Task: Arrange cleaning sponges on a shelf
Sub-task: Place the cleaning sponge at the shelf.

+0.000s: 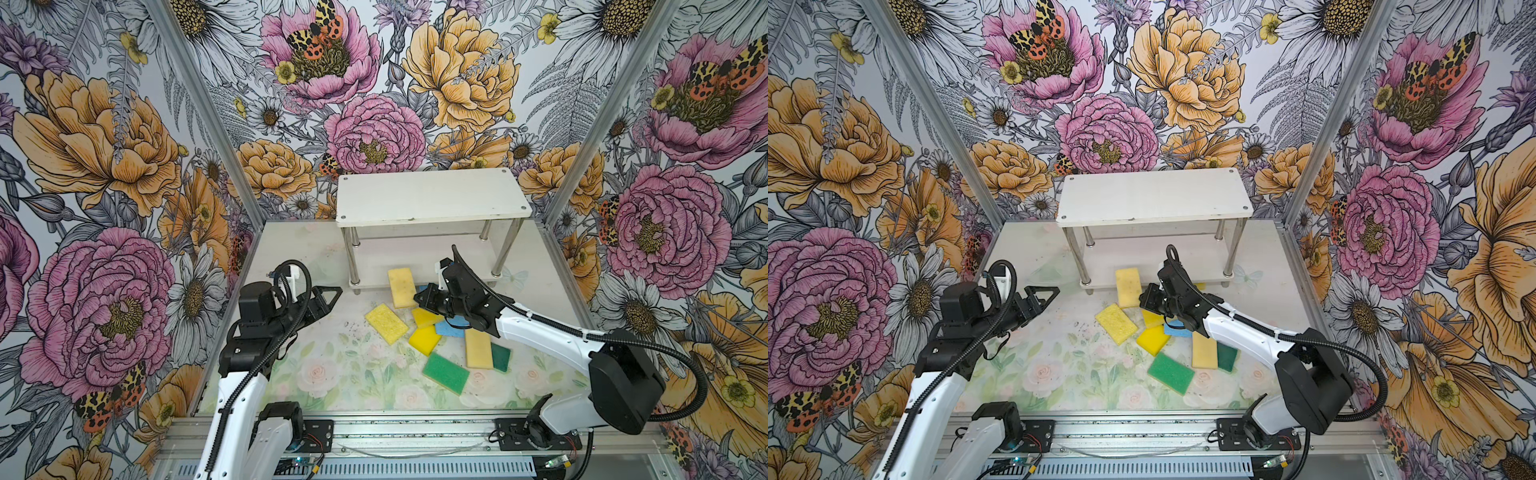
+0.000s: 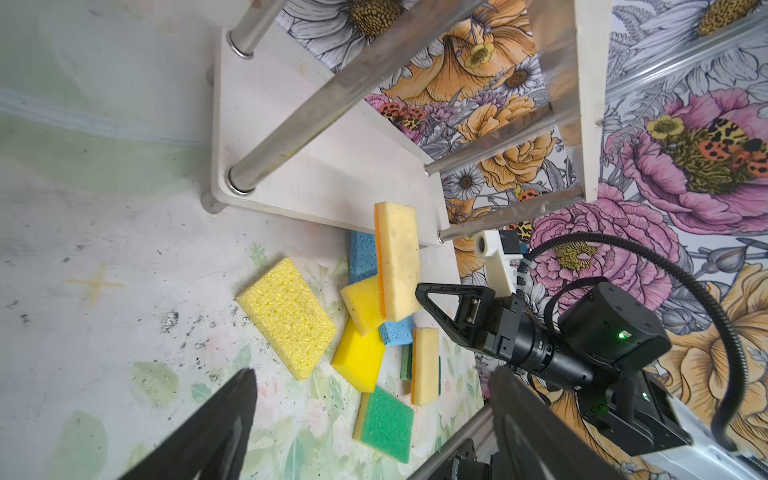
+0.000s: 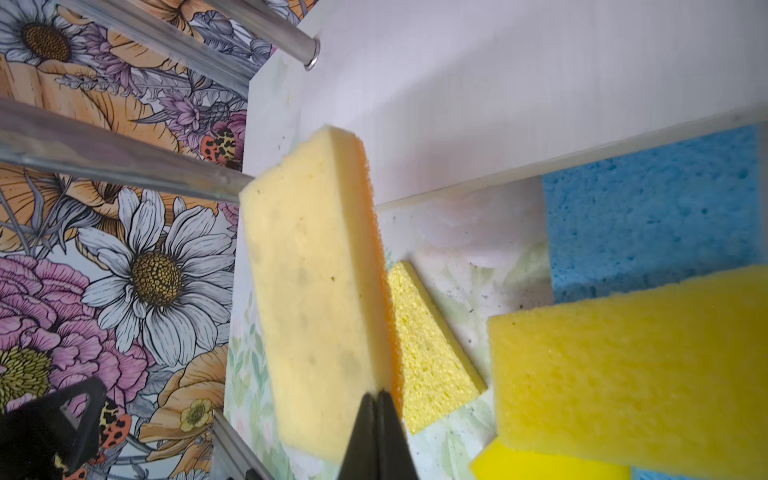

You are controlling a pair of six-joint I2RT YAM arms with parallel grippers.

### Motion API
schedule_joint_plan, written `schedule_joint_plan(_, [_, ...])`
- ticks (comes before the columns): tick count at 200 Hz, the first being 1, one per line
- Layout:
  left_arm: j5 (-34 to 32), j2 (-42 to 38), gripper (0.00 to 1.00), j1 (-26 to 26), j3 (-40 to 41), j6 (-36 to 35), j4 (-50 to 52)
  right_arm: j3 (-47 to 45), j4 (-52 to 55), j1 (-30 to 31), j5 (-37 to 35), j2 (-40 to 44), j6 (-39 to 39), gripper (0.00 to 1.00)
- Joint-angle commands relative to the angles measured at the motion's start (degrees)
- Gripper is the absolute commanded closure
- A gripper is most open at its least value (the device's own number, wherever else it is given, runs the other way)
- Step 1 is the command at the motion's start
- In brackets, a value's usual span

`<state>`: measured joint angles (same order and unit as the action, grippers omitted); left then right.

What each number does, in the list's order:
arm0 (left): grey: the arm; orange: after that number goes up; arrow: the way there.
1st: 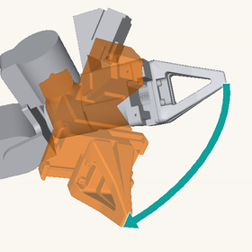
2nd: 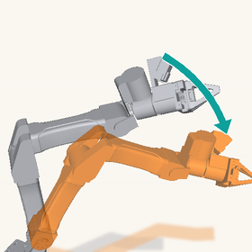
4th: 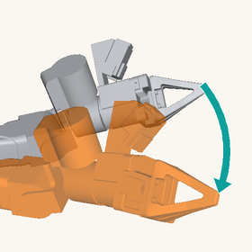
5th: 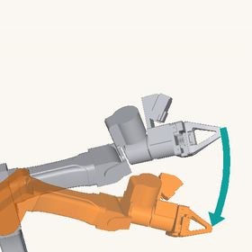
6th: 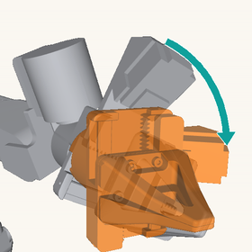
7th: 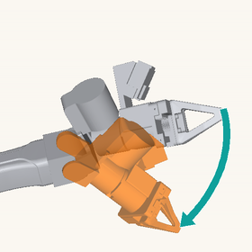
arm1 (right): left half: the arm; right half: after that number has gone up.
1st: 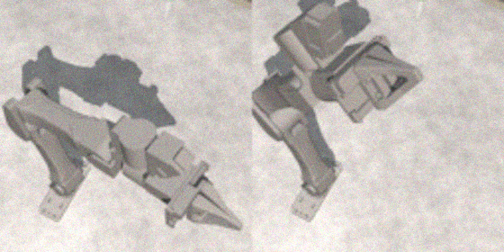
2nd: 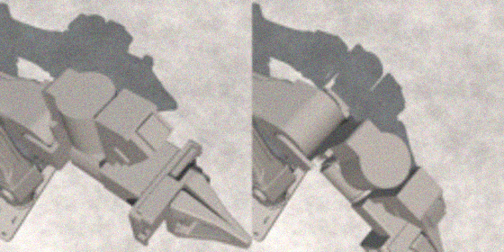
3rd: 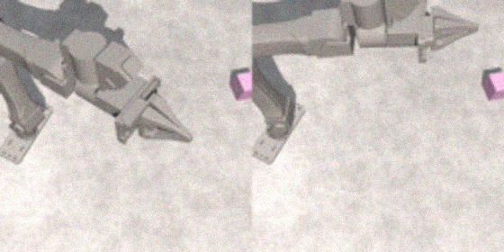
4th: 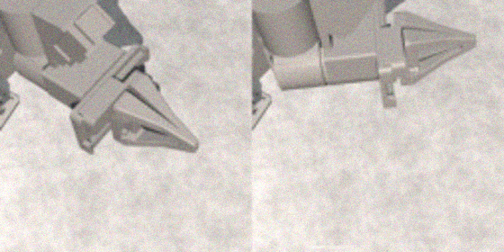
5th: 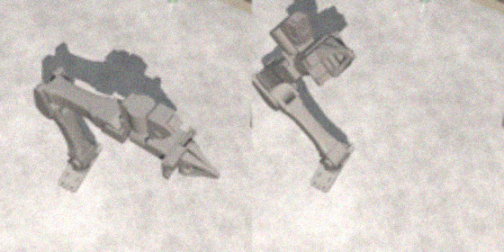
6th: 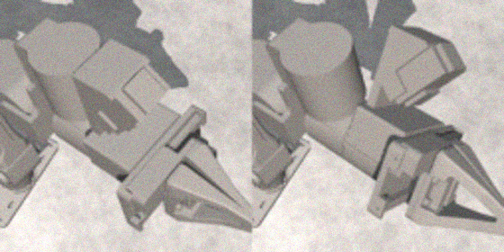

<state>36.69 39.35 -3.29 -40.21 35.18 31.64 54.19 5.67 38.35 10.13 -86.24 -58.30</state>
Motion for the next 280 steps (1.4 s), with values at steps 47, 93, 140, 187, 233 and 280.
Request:
schedule_joint_plan(47, [-3.3,-1.3,0.09,-1.2,2.2,2.9,-0.3,13.5,-7.1,0.4,-4.6,-13.0,-2.4,1.00])
schedule_joint_plan(93, [-1.5,-0.5,0.07,-2.9,2.9,1.6,-0.2,20.6,-6.3,0.4,-3.1,-20.5,-2.3,1.00])
schedule_joint_plan(140, [1.0,-0.5,0.06,-5.5,3.9,0.9,-0.1,25.9,-5.7,0.7,-2.1,-26.3,-2.2,1.00])
schedule_joint_plan(187, [1.8,0.7,0.05,-6.1,3.3,0.0,-0.1,30.8,-4.6,1.6,-1.6,-30.7,-2.1,1.00])
schedule_joint_plan(233, [2.2,1.3,0.04,-6.3,3.5,-0.5,0.1,32.3,-4.6,1.9,-1.4,-33.0,-2.9,1.00])
schedule_joint_plan(280, [2.5,1.3,0.03,-6.3,3.5,-0.5,0.0,32.2,-4.5,1.9,-2.8,-33.5,-3.2,1.00])
